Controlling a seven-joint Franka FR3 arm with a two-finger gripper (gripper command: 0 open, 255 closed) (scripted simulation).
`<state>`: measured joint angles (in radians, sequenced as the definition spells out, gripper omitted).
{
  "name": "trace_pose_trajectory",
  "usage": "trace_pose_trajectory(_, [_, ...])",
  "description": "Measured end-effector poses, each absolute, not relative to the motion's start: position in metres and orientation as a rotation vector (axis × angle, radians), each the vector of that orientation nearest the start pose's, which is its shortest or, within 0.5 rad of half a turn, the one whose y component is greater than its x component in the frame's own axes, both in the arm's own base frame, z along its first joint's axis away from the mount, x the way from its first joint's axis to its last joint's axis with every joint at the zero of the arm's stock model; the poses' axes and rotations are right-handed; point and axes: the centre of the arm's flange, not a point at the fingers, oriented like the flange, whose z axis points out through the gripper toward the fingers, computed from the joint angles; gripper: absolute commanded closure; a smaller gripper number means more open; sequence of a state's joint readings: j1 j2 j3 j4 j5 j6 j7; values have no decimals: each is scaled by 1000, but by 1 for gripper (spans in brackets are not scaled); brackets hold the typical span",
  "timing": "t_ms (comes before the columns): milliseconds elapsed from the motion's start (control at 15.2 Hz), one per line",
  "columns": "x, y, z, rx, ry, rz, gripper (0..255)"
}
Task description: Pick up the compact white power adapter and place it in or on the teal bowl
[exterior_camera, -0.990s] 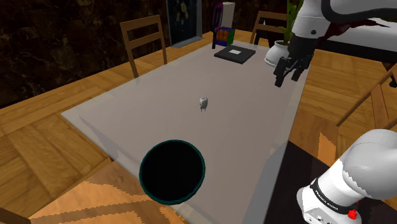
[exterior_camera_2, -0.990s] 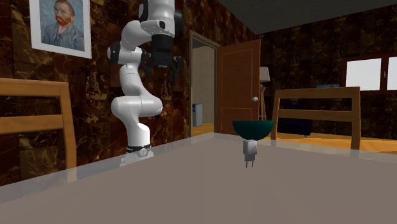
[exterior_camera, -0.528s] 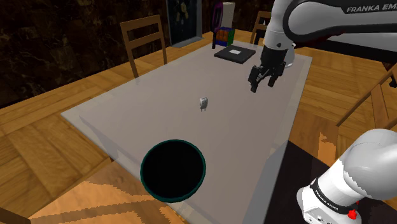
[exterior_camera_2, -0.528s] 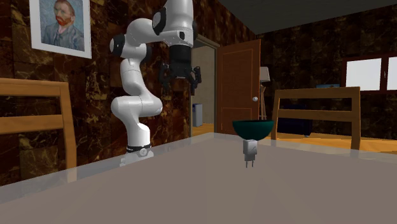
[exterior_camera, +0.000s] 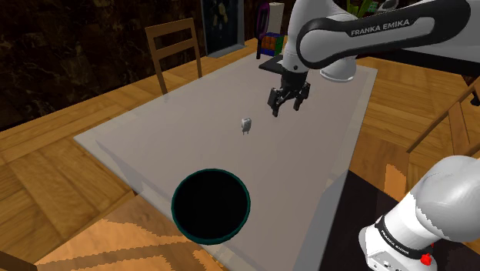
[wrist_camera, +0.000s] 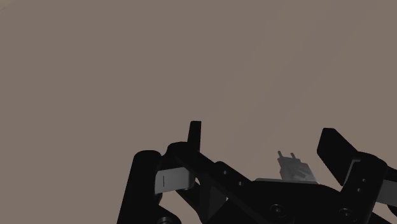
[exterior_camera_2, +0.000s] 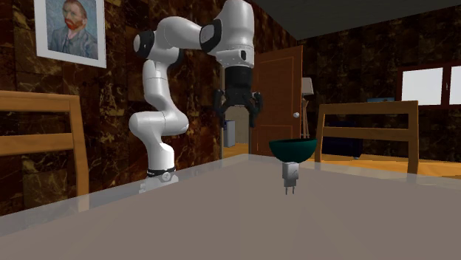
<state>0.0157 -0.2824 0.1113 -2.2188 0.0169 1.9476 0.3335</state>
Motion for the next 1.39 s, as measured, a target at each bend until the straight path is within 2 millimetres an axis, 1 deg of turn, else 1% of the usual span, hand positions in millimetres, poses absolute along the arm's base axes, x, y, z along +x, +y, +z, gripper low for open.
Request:
trace_pose_trajectory(198, [493, 79, 470, -3137, 354, -32, 0])
trace_pose_trajectory(330, [510, 91, 462, -3137, 363, -41, 0])
trace_pose_trajectory(660, [565, 113, 431, -3137, 386, -62, 0])
trace_pose_trajectory(792, [582, 125, 420, -3137, 394, -68, 0])
trace_pose_trajectory(990, [590, 125, 404, -3137, 397, -71, 0])
trace_pose_trajectory(1254, [592, 126, 381, -3137, 397, -71, 0])
trace_pose_trajectory(1386, [592, 126, 376, -3137, 397, -71, 0])
